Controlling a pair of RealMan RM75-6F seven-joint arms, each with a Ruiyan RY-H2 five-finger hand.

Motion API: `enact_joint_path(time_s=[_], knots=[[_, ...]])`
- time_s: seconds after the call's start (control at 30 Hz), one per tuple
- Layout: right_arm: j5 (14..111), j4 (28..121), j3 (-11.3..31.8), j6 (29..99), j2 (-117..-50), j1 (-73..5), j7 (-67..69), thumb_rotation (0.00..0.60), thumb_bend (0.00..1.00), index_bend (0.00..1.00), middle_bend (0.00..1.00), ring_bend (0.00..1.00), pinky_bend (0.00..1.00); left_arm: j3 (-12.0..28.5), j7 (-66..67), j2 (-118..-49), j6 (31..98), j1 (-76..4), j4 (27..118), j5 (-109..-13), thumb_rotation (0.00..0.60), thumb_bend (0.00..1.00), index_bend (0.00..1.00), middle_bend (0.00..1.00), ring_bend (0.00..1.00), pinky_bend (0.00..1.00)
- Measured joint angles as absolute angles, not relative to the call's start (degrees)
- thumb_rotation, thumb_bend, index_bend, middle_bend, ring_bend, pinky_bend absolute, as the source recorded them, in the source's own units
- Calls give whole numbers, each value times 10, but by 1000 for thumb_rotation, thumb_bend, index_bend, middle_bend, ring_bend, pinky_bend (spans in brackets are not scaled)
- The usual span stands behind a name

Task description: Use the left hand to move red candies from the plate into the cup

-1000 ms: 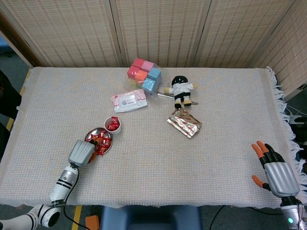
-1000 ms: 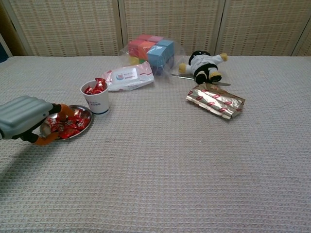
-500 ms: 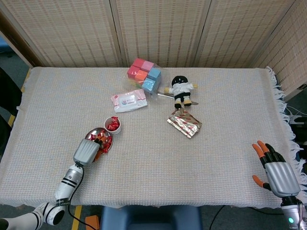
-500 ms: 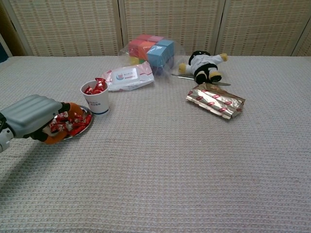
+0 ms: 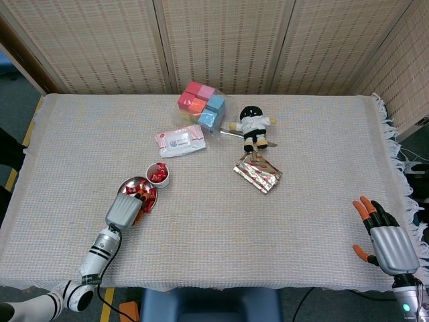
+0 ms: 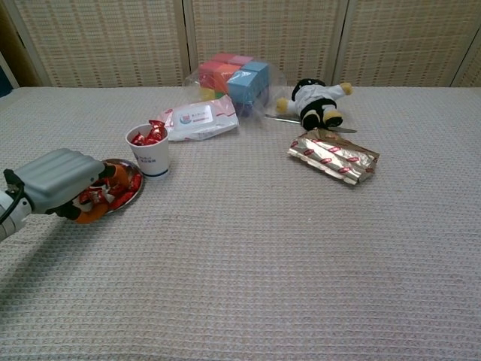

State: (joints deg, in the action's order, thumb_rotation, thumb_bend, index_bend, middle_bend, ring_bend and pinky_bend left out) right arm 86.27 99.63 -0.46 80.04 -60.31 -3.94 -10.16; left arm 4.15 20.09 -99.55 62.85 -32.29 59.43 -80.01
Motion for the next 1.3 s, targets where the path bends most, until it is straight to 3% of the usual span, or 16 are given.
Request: enact_joint_path(time_s=[0.47, 0.83, 1.3], knots=[[860, 997, -4, 797, -605, -41, -105, 600, 137, 0, 0, 0, 220, 44, 192, -990, 646, -320, 602, -807, 600, 412, 430, 523, 770, 1000], [862, 996, -5, 797, -605, -41, -105, 600, 138, 0, 0, 0, 228, 56, 170, -963, 669, -313, 641, -808, 600, 408, 466, 573, 774, 1000], [854, 995, -2, 793, -605, -43, -105, 600, 138, 0, 0, 0, 229, 126, 178, -925, 691, -345, 708, -795, 600, 409, 464, 566, 777, 1000]])
